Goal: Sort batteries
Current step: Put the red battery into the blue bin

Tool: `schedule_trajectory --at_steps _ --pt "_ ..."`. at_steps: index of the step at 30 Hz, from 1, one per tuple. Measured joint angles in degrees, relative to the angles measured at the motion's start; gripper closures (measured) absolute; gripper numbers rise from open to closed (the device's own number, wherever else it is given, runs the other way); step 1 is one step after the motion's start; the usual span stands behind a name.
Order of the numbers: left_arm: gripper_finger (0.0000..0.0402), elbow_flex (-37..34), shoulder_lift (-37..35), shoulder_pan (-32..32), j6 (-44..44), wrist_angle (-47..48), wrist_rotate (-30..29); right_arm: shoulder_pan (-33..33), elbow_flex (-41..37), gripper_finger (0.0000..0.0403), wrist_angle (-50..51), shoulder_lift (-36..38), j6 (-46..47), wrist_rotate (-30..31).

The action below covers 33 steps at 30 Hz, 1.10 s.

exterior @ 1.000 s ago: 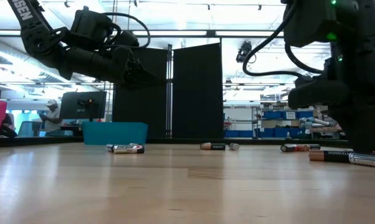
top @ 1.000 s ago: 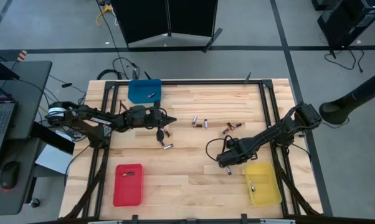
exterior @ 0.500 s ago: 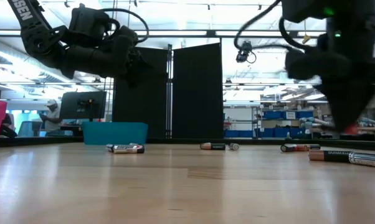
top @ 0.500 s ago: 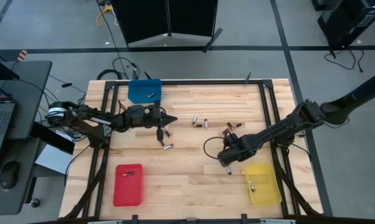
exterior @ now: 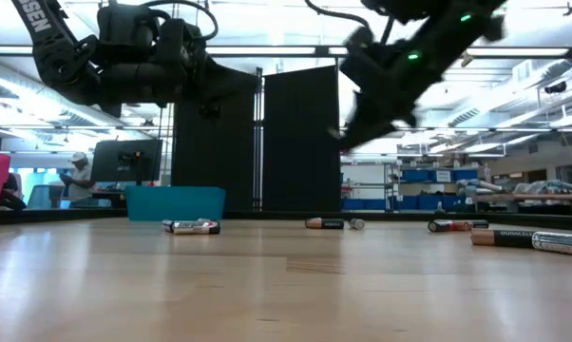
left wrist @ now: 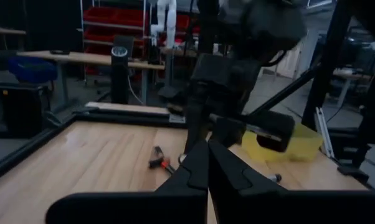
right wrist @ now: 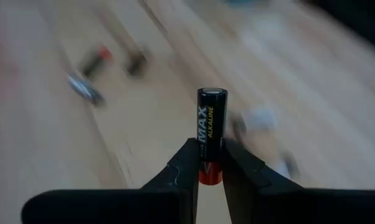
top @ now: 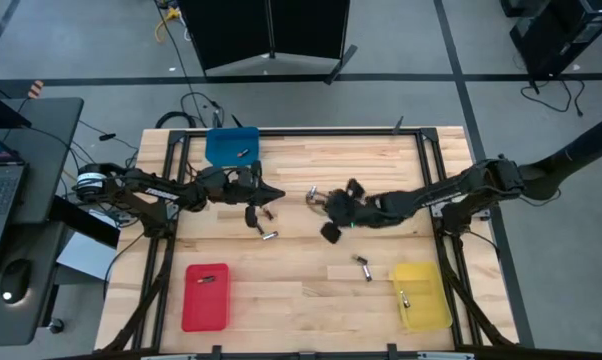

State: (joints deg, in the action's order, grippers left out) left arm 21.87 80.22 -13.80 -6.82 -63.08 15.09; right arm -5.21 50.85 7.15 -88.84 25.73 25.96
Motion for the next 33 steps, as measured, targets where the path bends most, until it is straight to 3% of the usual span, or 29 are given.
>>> schedule_trajectory --at_steps 5,9,15,21,26,33 --pt "0.0394 0.0 0.0 -0.9 -2.8 -1.5 0.3 6.2 -5.0 0.0346 -25.8 -0.2 -17.9 -12.6" --pt "0.0388 0.0 0.0 -1.2 -2.9 -1.5 -0.1 10.7 -6.6 0.0346 -35.1 -0.2 -23.0 -21.8" --pt "0.0359 1.0 0.0 -0.5 0.2 -0.5 -0.9 13.0 -6.8 0.0346 -38.0 -0.2 -27.6 -24.6" --pt "0.0300 2.1 0.1 1.4 4.4 0.7 -6.9 12.8 -6.8 0.0346 -40.4 -0.2 -30.0 -26.1" --pt "0.0257 3.7 0.1 2.7 4.7 0.7 -6.2 12.8 -6.8 0.0346 -41.3 -0.2 -30.8 -28.6" --pt "0.0245 6.3 0.1 3.7 5.1 2.2 -5.2 12.7 -6.8 0.0346 -41.6 -0.2 -32.0 -29.1"
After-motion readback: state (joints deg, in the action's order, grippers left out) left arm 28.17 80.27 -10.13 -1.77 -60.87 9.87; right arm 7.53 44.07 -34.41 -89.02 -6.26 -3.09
